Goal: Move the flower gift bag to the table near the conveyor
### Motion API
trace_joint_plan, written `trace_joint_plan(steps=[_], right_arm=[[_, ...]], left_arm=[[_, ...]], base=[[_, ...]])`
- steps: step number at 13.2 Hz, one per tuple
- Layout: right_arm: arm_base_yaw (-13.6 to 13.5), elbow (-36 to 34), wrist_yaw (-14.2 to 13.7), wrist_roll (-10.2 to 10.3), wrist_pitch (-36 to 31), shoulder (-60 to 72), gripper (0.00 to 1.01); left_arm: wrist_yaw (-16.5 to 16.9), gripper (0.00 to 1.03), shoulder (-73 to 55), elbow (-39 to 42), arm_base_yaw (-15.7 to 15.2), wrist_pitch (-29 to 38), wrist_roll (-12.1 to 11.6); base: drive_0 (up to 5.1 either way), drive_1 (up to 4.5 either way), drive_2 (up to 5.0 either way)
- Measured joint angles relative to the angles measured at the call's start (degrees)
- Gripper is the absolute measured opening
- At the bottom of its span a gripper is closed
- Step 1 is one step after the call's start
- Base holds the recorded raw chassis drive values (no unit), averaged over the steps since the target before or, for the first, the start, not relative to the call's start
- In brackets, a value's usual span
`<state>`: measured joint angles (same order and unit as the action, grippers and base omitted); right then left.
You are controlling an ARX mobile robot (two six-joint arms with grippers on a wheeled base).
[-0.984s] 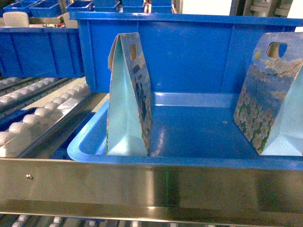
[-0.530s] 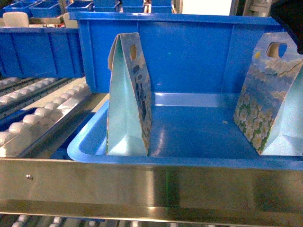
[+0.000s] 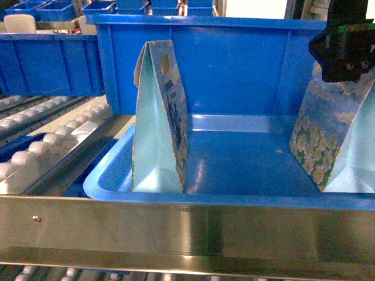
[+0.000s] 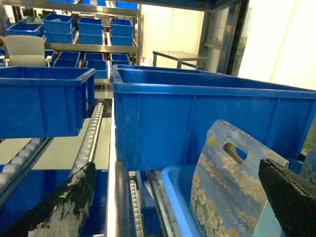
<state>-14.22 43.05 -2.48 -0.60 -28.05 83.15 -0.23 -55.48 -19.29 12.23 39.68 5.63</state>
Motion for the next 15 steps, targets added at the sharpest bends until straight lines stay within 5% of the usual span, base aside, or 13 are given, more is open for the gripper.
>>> trace_joint_plan(steps=[4,6,7,8,9,15], right_arm=[[-0.2,-0.2,-2.1,-0.1,-1.0,2.0,0.98],[-0.1,-0.9,-2.2,0.0,-1.2,2.7,0.85],[0.0,-1.3,-2.3,0.2,-1.5,3.0,0.96],[0.0,-1.6,-2.3,0.7,-1.4,3.1,0.94],[0.0,-2.0,-2.3,0.9,-1.9,3.1,0.71],[0.0,-2.5,-2.2,1.0,-2.3,3.1,0.51]], left_arm=[[0.0,0.98,0.0,0.0,0.0,0.0,0.0],[0.0,0.98,0.0,0.0,0.0,0.0,0.0],[0.0,0.98,0.0,0.0,0.0,0.0,0.0],[0.0,0.98,0.0,0.0,0.0,0.0,0.0],[0.0,0.98,0.0,0.0,0.0,0.0,0.0],[0.0,0.98,0.0,0.0,0.0,0.0,0.0]], base=[[0.0,0.00,0.0],[0.0,0.00,0.0],[0.0,0.00,0.0],[0.0,0.00,0.0],[0.0,0.00,0.0],[0.0,0.00,0.0]])
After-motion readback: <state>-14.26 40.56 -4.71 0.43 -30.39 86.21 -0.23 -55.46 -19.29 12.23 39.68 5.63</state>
